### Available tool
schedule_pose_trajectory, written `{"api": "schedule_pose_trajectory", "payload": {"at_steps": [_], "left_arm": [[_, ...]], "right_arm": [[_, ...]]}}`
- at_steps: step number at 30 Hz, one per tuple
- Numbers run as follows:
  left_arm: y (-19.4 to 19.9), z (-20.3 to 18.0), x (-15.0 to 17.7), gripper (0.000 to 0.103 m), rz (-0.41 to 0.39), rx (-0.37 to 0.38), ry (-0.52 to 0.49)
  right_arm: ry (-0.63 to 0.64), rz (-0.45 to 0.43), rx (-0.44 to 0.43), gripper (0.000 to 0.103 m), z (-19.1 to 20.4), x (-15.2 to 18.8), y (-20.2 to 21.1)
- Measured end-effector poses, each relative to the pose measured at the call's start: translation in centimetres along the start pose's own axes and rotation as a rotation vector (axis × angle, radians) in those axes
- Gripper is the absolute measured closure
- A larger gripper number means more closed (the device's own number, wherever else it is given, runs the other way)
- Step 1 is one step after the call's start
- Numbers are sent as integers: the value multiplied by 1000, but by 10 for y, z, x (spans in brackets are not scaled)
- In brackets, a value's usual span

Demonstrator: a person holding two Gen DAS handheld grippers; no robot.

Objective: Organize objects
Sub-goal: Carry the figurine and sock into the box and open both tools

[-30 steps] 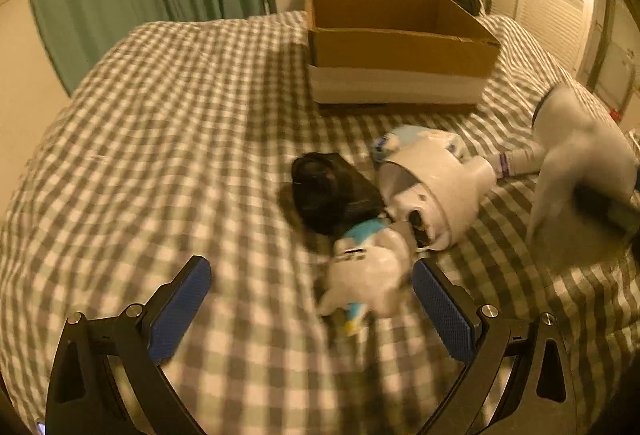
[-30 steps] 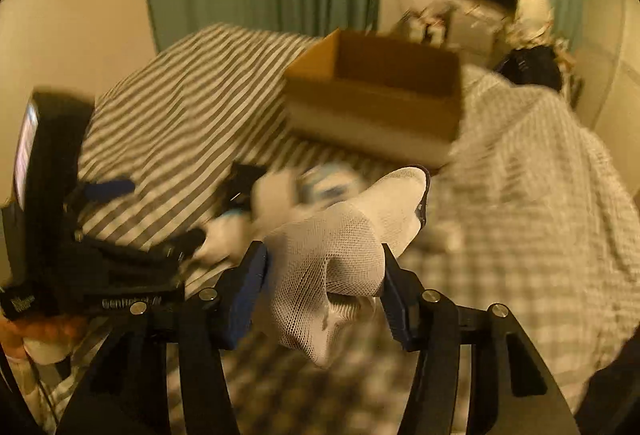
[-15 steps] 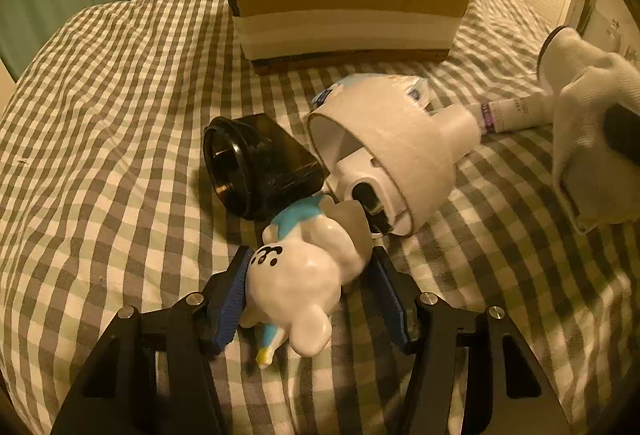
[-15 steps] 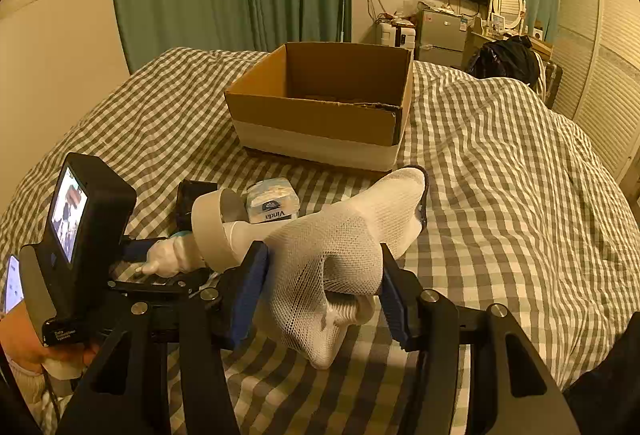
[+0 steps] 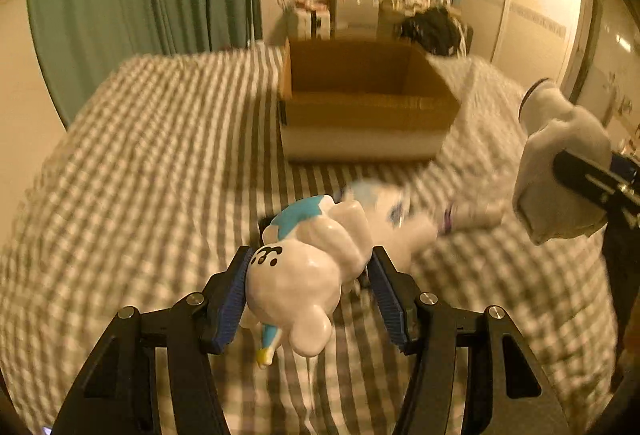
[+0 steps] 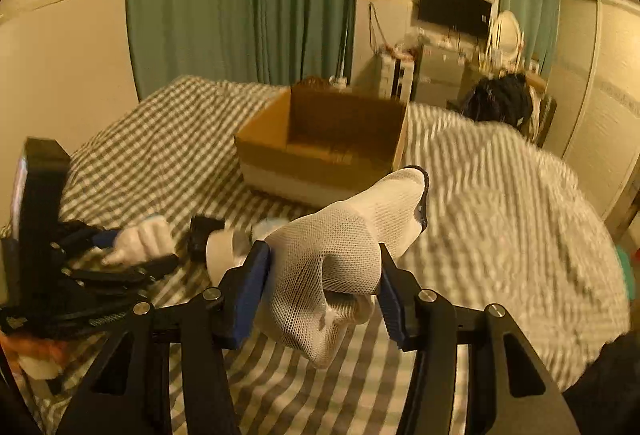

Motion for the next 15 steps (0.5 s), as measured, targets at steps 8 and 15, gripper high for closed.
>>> {"api": "schedule_pose_trajectory", "payload": {"at_steps": [8, 15], "left_arm": [[28, 9, -103, 43, -182, -65, -76], [6, 0, -193, 43, -256, -47, -98]], "right_arm": [[71, -134, -17, 52, -1, -85, 17], [83, -182, -48, 52, -10, -161, -9]]}}
Point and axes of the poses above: each gripper's, at about its wrist camera, not at the fingertips, and y roughly against the way its jaws point, z to its left, x to its underside, the point moved 8 cm from there along -y, roughly the way its jaws point, and after that the axes turned 1 degree about -x, right-handed, at the moved point
